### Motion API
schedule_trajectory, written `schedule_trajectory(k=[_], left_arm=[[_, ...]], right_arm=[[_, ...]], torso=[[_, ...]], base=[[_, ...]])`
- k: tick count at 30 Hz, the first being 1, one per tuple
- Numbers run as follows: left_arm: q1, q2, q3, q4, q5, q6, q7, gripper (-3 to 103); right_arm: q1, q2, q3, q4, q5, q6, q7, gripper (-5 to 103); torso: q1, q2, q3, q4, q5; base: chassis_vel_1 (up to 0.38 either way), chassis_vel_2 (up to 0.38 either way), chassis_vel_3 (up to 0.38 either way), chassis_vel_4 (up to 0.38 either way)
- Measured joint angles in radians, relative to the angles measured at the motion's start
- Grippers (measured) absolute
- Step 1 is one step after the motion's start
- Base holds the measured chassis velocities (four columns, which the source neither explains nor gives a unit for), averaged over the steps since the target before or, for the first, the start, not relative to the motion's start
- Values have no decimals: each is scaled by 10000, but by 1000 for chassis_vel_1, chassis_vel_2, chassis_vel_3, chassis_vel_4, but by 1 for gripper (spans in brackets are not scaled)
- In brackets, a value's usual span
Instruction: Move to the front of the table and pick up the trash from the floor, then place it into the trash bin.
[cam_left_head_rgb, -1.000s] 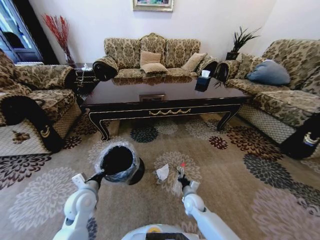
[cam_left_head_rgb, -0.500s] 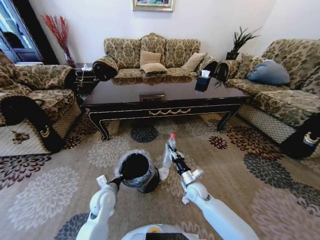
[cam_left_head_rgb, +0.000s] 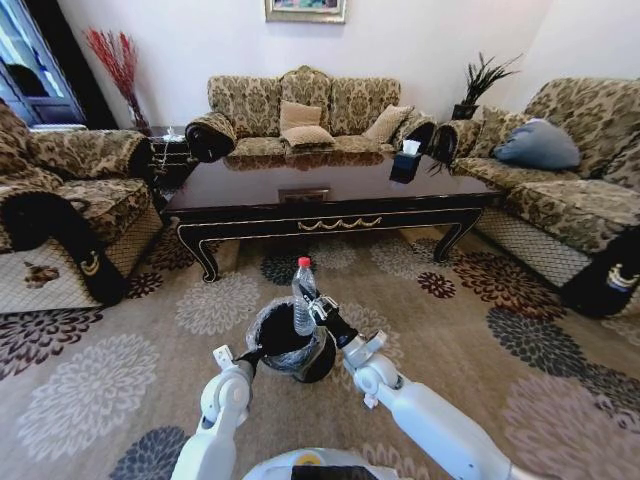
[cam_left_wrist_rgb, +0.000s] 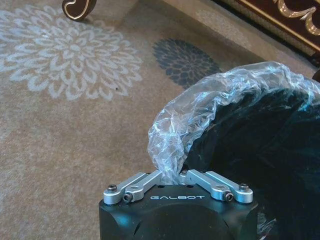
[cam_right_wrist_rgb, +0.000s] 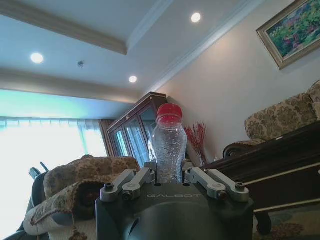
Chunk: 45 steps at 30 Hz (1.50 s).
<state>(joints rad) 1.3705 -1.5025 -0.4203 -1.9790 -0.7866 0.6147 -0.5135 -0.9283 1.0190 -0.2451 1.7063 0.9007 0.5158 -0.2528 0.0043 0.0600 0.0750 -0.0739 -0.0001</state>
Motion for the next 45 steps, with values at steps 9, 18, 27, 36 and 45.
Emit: schedule_trajectory(k=[9, 18, 27, 36, 45], left_arm=[[59, 42, -91, -435, -173, 39, -11, 2], [175, 107, -209, -539, -179, 53, -15, 2], [262, 128, -315, -750, -319, 95, -66, 2], [187, 625, -1347, -1363, -1003, 151, -390, 2], [608, 766, -1946, -2536, -1552, 259, -786, 2]], right_arm=[[-409, -46, -8, -193, -740, 179, 239, 23], [-820, -302, 294, 121, -930, 212, 289, 55], [-1457, -648, 567, 595, -1125, -103, 501, 88], [-2039, -805, 2051, 1076, -234, -2073, 3381, 100], [-2678, -728, 2381, 1349, 704, -5718, 8850, 100]], torso=[[0, 0, -1, -1, 1], [0, 0, -1, -1, 1], [-1, 1, -1, -2, 1], [0, 0, -1, 1, 1], [0, 0, 0, -1, 2]], base=[[0, 0, 0, 0], [0, 0, 0, 0], [0, 0, 0, 0], [0, 0, 0, 0], [0, 0, 0, 0]])
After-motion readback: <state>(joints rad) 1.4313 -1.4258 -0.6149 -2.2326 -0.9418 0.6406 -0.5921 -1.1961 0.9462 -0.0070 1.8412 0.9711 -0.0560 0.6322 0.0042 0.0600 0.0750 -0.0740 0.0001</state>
